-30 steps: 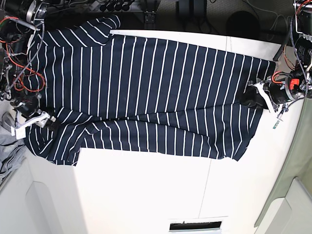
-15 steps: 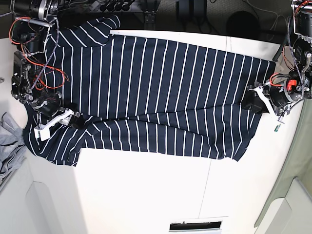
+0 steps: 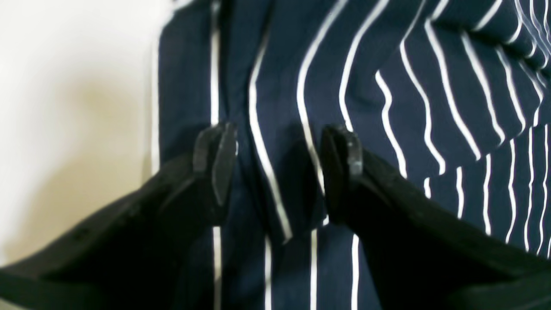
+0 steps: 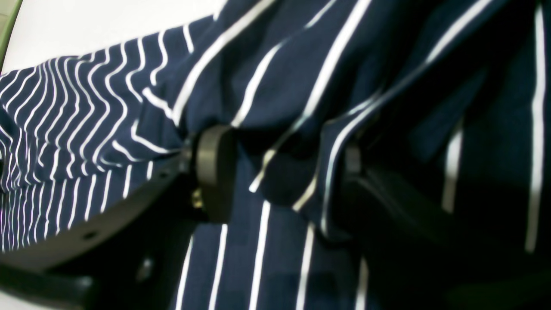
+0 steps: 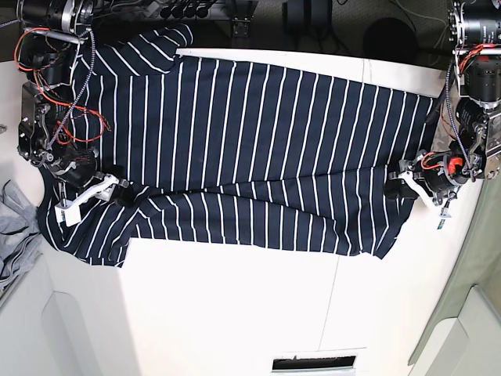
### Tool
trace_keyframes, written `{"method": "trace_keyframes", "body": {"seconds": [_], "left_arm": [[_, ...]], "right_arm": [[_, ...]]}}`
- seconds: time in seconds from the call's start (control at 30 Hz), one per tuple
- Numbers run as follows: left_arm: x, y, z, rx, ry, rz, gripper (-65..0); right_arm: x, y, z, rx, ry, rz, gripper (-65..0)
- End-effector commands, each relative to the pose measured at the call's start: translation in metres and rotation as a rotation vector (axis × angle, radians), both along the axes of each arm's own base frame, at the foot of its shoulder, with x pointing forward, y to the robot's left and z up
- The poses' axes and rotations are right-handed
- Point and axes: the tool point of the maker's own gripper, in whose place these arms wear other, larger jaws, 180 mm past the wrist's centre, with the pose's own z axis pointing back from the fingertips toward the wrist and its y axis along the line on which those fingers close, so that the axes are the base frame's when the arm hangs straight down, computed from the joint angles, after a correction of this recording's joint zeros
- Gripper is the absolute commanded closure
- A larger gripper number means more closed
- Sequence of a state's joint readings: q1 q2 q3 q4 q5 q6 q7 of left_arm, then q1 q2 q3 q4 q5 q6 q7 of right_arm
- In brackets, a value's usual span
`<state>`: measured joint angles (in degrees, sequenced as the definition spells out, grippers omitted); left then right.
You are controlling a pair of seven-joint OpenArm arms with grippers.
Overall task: Layout the t-shirt on the table in an organized manner, then fold the t-shirt properly
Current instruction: 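Grasp the shirt's side edge with both grippers near the middle, then lift the grasped edge with both grippers and fold it over the shirt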
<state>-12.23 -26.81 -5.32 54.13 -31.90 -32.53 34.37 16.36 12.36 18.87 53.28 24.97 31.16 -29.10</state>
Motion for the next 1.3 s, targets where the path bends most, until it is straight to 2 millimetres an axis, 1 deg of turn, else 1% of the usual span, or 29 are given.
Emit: {"method": "trace_keyframes", "body": {"seconds": [0.0,0.13,0.3,0.33,0.37,0.43,0.47,0.5,0.53,0.63,0.67,0.8,0.87,0.97,1.13,1.17,1.23,1.27], "left_arm": [[0.008,0.008,0.012,0.015,-0.017,-0.004,-34.4],[-0.002,-0.007,0.01,-0.039,0.019,-0.072,-34.4],[-0.011,-0.018,0.008,-0.078,0.035,-0.123,-34.3],[-0.012,-0.018,0.008,-0.08,0.035,-0.123,-33.1],[-0.012,-0.018,0.008,-0.08,0.034,-0.122,-29.7],[-0.01,-0.018,0.009,-0.084,0.028,-0.12,-18.7],[-0.009,-0.018,0.011,-0.089,0.016,-0.116,-14.1],[-0.007,-0.019,0.013,-0.095,0.003,-0.113,-11.1],[-0.005,-0.018,0.014,-0.096,-0.004,-0.111,-9.6],[0.0,-0.016,0.024,-0.103,-0.033,-0.111,-9.5],[0.002,-0.014,0.03,-0.102,-0.046,-0.112,-9.5],[0.012,-0.006,0.056,-0.092,-0.107,-0.127,-9.5],[0.014,-0.009,0.066,-0.093,-0.117,-0.146,-9.5],[0.015,-0.014,0.071,-0.088,-0.116,-0.168,-9.5],[0.016,-0.014,0.073,-0.097,-0.126,-0.165,-9.4],[0.017,-0.015,0.074,-0.107,-0.131,-0.163,-7.9],[0.021,-0.018,0.08,-0.13,-0.157,-0.156,-0.1],[0.025,-0.018,0.085,-0.139,-0.182,-0.149,0.0]], "right_arm": [[0.015,-0.006,0.017,-0.002,-0.058,-0.009,-30.8],[0.014,-0.006,0.016,-0.005,-0.056,-0.007,-30.8],[0.015,-0.006,0.017,-0.005,-0.057,-0.008,-30.8],[0.015,-0.006,0.017,-0.005,-0.057,-0.008,-30.8],[0.015,-0.006,0.016,-0.005,-0.057,-0.008,-30.8],[0.015,-0.006,0.016,-0.006,-0.057,-0.008,-30.1],[0.015,-0.006,0.016,-0.006,-0.057,-0.008,-27.4],[0.015,-0.006,0.016,-0.005,-0.057,-0.008,-23.4],[0.015,-0.006,0.017,-0.005,-0.058,-0.008,-18.4],[0.015,-0.006,0.017,-0.003,-0.06,-0.009,-3.0],[0.016,-0.006,0.019,0.003,-0.064,-0.012,0.0],[0.019,-0.005,0.026,0.043,-0.088,-0.024,0.0],[0.02,-0.004,0.028,0.056,-0.097,-0.024,0.0],[0.02,-0.004,0.028,0.057,-0.098,-0.024,0.0],[0.021,-0.004,0.029,0.058,-0.099,-0.024,0.0],[0.021,-0.004,0.03,0.058,-0.101,-0.022,0.0],[0.024,-0.003,0.037,0.067,-0.122,-0.023,0.0],[0.027,-0.003,0.044,0.067,-0.14,-0.021,0.0]]}}
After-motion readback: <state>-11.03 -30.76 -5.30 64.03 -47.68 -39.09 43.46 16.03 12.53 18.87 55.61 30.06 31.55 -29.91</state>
